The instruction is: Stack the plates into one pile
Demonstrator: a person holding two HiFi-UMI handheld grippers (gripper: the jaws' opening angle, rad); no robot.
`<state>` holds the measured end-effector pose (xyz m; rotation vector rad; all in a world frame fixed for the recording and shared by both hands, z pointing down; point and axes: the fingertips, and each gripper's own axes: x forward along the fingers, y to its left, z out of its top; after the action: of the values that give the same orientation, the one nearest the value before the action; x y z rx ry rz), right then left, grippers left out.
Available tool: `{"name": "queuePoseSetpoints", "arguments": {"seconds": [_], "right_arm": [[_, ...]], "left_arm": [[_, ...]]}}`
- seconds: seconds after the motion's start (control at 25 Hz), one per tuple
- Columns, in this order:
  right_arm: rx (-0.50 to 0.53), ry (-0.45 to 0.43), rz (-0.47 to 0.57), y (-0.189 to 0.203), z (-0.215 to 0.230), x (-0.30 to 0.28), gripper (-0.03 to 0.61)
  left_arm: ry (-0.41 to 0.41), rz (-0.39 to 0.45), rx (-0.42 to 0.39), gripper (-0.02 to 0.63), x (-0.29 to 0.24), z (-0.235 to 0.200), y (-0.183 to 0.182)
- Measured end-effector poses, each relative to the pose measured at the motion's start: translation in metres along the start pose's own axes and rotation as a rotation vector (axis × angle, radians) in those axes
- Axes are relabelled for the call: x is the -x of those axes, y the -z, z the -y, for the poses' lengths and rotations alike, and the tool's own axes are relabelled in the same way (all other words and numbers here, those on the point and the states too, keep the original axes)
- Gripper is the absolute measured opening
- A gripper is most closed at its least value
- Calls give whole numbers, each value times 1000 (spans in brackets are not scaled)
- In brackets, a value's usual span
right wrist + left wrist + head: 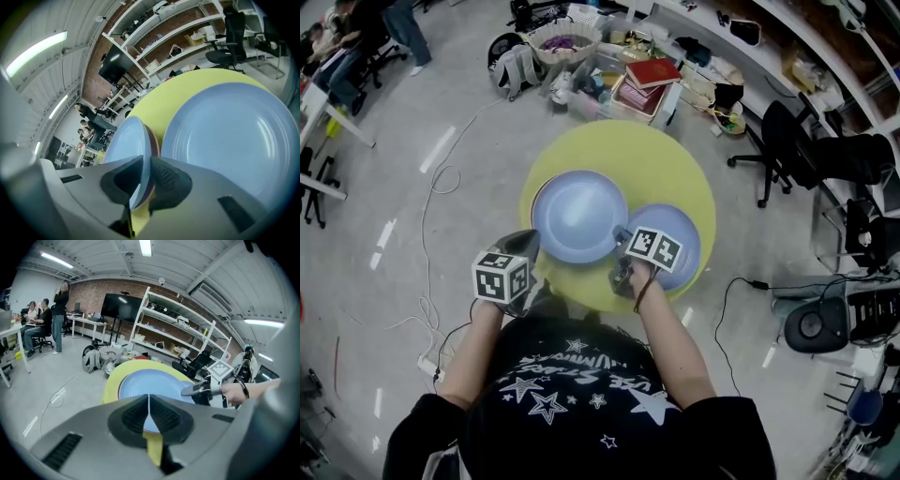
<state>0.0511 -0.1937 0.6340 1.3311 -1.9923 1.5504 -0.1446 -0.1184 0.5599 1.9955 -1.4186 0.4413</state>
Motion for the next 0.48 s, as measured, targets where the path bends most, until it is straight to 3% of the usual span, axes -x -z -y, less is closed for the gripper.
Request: {"name": "queuePoseSetpoints", "arguments": {"seconds": [0.24, 0.48], "right_arm": [[153, 46, -58, 8, -5, -7, 62], [133, 5, -80, 14, -7, -7, 130]], "left_arm": [[-6, 5, -1, 23, 1, -5, -3], [-4, 8, -8, 23, 1, -3, -2]]}}
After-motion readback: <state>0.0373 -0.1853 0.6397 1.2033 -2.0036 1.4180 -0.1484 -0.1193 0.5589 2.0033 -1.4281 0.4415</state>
